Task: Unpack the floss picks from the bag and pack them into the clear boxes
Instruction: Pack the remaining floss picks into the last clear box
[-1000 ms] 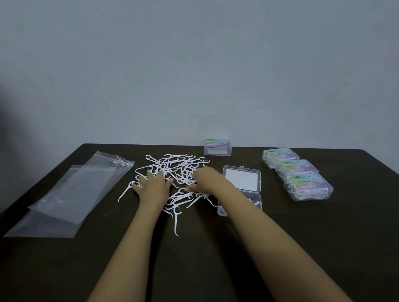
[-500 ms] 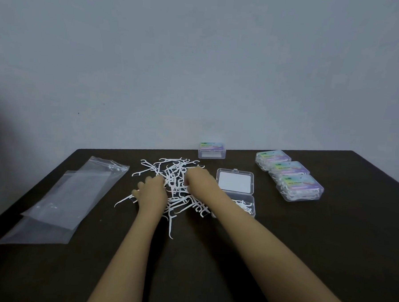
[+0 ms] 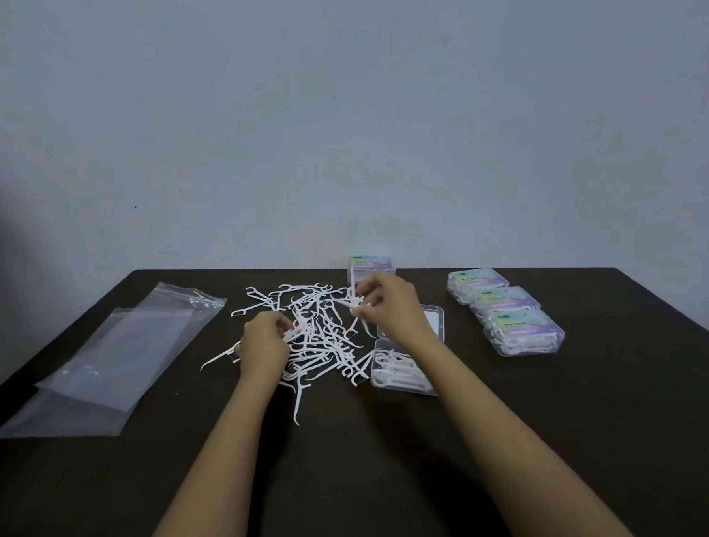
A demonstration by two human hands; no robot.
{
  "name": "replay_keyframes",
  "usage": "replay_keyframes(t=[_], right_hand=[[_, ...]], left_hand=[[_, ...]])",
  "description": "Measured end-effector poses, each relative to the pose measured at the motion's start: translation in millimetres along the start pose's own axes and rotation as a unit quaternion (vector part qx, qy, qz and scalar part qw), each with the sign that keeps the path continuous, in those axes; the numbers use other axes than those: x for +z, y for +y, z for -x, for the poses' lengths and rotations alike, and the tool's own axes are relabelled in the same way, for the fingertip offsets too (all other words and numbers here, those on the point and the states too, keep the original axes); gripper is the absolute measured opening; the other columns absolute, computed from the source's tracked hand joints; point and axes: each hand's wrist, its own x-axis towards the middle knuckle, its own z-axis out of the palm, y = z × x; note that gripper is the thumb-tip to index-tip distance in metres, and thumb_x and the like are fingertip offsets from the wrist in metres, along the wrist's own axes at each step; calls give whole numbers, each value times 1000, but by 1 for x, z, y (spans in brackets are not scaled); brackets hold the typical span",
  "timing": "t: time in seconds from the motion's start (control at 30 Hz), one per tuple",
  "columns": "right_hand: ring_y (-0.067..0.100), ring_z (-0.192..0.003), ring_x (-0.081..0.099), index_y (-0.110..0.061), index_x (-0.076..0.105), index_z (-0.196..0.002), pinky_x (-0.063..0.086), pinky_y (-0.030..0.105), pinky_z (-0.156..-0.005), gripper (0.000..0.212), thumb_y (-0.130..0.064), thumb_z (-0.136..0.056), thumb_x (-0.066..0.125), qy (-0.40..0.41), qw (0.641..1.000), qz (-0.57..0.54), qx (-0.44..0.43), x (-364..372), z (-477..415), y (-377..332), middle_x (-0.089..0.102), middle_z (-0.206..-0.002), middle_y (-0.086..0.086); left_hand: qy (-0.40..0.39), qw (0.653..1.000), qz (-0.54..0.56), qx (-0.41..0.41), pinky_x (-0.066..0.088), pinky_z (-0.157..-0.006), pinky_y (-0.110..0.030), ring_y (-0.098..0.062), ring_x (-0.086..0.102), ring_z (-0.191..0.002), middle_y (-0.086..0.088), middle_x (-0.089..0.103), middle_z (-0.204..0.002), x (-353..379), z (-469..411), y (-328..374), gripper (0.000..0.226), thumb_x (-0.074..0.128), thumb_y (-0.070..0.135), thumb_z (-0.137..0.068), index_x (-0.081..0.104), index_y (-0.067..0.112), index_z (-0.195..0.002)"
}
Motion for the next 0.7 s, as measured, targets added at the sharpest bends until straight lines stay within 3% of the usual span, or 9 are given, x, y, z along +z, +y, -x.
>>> replay_keyframes(t=[0.27, 0.5, 0.7], right_hand=[[18, -71, 64, -22, 58, -83, 54, 28, -71, 22, -8, -75, 73, 51, 993, -97, 47, -45, 40, 35, 66, -76, 4], [12, -70, 57, -22, 61, -87, 51, 25, -70, 21, -6, -77, 72, 36, 996, -69, 34, -43, 52, 50, 63, -76, 2], [2, -74, 53, -17, 68, -106, 42, 6, -66, 28, -4, -81, 67, -26, 999, 25, 14, -40, 54, 54, 60, -87, -3]], left_hand=[[-35, 995, 84, 27, 38, -61, -20, -20, 55, -74, -7, 56, -77, -2, 1, 10, 25, 62, -14, -74, 66, 6, -88], [-70, 986, 140, 51, 43, -66, -22, -15, 59, -70, -7, 65, -78, 1, 11, 23, 18, 70, -3, -75, 72, 7, -90], [-103, 976, 182, 60, 50, -72, -27, -15, 62, -69, -4, 67, -76, 0, 12, 26, 19, 72, -2, -75, 70, 15, -81]])
